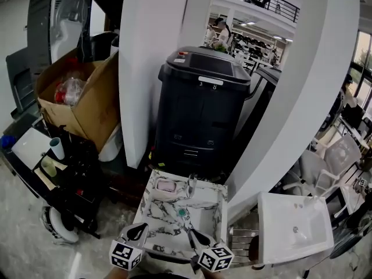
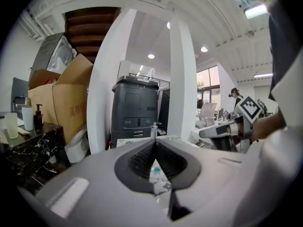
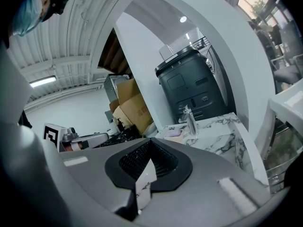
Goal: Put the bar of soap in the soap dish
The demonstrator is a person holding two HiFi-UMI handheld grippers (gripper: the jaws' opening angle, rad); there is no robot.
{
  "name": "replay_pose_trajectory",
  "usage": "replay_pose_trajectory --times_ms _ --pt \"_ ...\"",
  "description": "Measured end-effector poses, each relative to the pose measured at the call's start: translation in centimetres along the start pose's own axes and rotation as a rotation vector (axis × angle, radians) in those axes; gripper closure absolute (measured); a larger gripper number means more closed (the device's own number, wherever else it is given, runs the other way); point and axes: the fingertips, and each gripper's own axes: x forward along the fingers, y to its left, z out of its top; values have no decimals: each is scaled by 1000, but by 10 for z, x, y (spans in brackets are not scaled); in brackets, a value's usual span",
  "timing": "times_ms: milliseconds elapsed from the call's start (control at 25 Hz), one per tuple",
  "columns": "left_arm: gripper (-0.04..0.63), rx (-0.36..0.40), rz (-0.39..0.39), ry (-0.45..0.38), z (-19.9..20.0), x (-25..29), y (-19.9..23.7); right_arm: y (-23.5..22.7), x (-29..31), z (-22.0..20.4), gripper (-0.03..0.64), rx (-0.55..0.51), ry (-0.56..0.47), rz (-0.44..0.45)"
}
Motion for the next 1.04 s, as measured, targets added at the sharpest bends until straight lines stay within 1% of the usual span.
replay_pose_trajectory --times_ms 200,440,760,1040 --pt "543 -3 12 8 -6 -9 -6 1 -5 -6 620 -15 13 9" --pt "543 -2 7 7 -4 -12 -11 3 -7 -6 621 -20 17 19" --pt "543 23 -35 21 1 2 -20 -5 -6 -6 621 -12 29 12" --pt "543 45 -68 22 13 16 -23 -12 -3 2 620 -12 39 0"
